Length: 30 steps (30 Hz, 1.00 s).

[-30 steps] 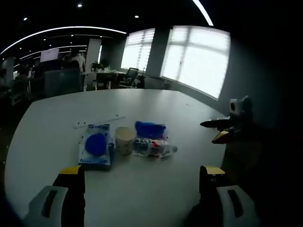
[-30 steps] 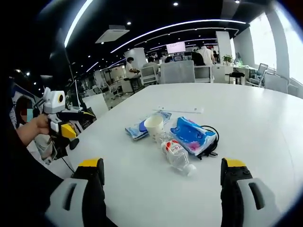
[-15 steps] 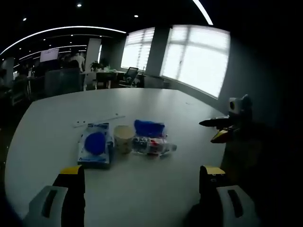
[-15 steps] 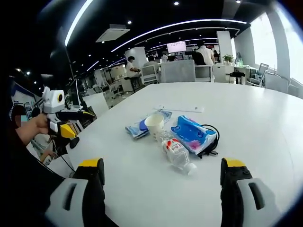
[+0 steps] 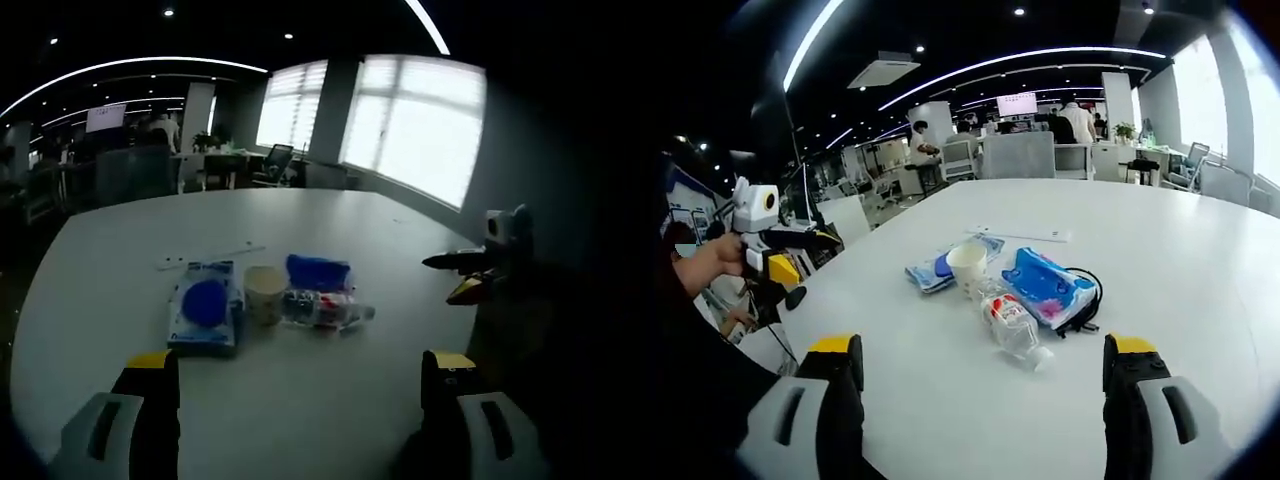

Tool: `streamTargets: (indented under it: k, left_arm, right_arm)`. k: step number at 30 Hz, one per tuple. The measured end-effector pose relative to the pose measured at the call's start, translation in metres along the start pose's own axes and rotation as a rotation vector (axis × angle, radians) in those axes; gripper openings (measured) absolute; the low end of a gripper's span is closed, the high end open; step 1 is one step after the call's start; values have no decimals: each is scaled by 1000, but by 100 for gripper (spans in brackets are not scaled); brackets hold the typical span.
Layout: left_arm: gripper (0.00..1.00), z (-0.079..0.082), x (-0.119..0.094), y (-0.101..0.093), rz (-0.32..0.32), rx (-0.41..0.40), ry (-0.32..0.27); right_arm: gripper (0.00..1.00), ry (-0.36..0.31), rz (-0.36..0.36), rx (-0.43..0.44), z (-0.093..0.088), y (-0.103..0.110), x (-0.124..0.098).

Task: Arrange the tabletop items into an orderly group along one side of the table until the central work area is clear of visible clutter.

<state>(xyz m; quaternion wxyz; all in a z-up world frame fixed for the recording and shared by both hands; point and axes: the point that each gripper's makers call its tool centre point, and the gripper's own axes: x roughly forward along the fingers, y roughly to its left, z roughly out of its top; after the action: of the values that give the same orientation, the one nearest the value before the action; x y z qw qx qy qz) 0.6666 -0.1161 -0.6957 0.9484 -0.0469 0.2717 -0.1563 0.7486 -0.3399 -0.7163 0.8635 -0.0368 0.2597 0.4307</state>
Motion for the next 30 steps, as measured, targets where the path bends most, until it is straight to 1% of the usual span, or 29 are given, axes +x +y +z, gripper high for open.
streamTargets:
  k: [3, 5, 7, 9, 11, 14, 19, 28, 30]
  left_arm:
    - [100, -1, -1, 5, 2, 3, -2]
    - [100, -2, -2, 5, 0, 2, -10]
    - [100, -3, -1, 7, -1, 4, -12]
    - [100, -4, -1, 9, -5, 7, -12]
    - [100, -5, -1, 11, -9, 7, -8]
    - [100, -7, 0, 12, -13, 9, -6]
    - [100, -8, -1, 13, -15, 13, -2]
    - [100, -10, -1, 14, -17, 18, -1]
    - [100, -12, -1, 13, -20, 17, 4]
  right_arm:
    - [97, -3, 0, -7, -1, 0, 0]
    - [97, -3, 0, -12, -2, 0, 1]
    - [99, 2, 5, -4, -4, 1, 2]
    - [99, -12, 6, -25, -4, 1, 4]
    - [98, -6, 2, -49, -5, -1, 6]
    - [95, -2, 10, -54, -7, -2, 9]
    - [95, 14, 15, -80, -11, -5, 13]
    - [91, 44, 19, -113, -17, -12, 24]
    - [88, 45, 22, -128, -19, -14, 28]
